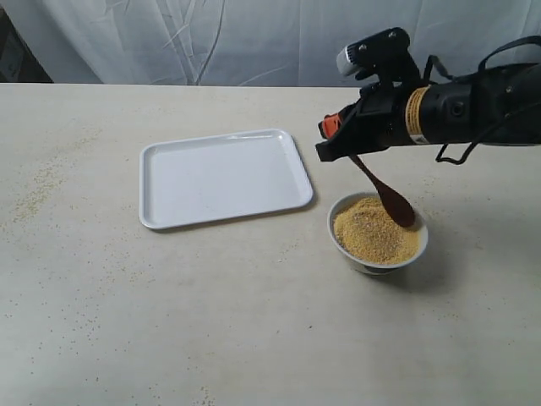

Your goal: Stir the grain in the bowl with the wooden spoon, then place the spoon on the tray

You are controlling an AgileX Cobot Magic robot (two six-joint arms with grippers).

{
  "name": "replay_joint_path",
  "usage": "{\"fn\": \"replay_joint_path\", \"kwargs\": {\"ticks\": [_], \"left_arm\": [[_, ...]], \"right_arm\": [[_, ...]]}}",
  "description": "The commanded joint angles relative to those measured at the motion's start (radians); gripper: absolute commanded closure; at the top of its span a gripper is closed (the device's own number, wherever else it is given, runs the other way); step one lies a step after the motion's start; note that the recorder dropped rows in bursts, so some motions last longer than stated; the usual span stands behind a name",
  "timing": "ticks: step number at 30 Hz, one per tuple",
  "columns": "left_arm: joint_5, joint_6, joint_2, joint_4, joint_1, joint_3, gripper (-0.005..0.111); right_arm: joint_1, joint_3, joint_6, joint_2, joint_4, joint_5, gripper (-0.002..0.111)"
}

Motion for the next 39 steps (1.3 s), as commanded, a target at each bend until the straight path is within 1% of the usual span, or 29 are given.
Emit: {"fn": "replay_joint_path", "kwargs": {"ticks": [1, 7, 9, 13, 16, 17, 20, 22, 28, 32, 36, 39], "left_arm": [[-0.014, 0.000, -0.004, 0.002, 0.004, 0.003, 0.107], [-0.014, 0.000, -0.004, 0.002, 0.004, 0.003, 0.107], [-0.014, 0.000, -0.004, 0.002, 0.004, 0.003, 0.107], [-0.014, 0.000, -0.004, 0.002, 0.004, 0.003, 0.107], [-0.014, 0.000, -0.004, 0.002, 0.004, 0.003, 0.107], [-0.014, 0.000, -0.004, 0.002, 0.004, 0.003, 0.107], [-0.014, 0.000, -0.004, 0.002, 0.004, 0.003, 0.107], [-0.014, 0.000, -0.004, 0.002, 0.004, 0.003, 0.107], [-0.014, 0.000, -0.004, 0.002, 0.004, 0.003, 0.107], [-0.014, 0.000, -0.004, 0.002, 0.004, 0.003, 0.107], [-0.014, 0.000, -0.004, 0.002, 0.004, 0.003, 0.107], [-0.014, 0.000, -0.004, 0.002, 0.004, 0.003, 0.107]], "right_arm": [[-0.004, -0.003, 0.036, 0.066, 0.013, -0.029, 0.109], [-0.004, -0.003, 0.065, 0.058, 0.018, -0.191, 0.109], [-0.004, -0.003, 0.065, 0.029, 0.020, -0.171, 0.109], [-0.004, -0.003, 0.065, -0.037, 0.020, -0.050, 0.109], [-0.004, -0.003, 0.068, -0.075, 0.024, -0.042, 0.109], [-0.004, -0.003, 0.086, -0.084, 0.031, -0.059, 0.109], [0.003, -0.003, 0.154, -0.090, 0.035, -0.182, 0.109], [0.025, -0.003, 0.159, -0.082, 0.035, -0.208, 0.109], [0.081, -0.003, 0.157, -0.026, 0.046, -0.110, 0.109], [0.083, -0.003, 0.120, 0.029, 0.033, -0.041, 0.109], [0.083, -0.003, 0.103, 0.040, 0.027, 0.121, 0.109], [0.083, -0.003, 0.101, 0.022, 0.027, 0.169, 0.109]]}}
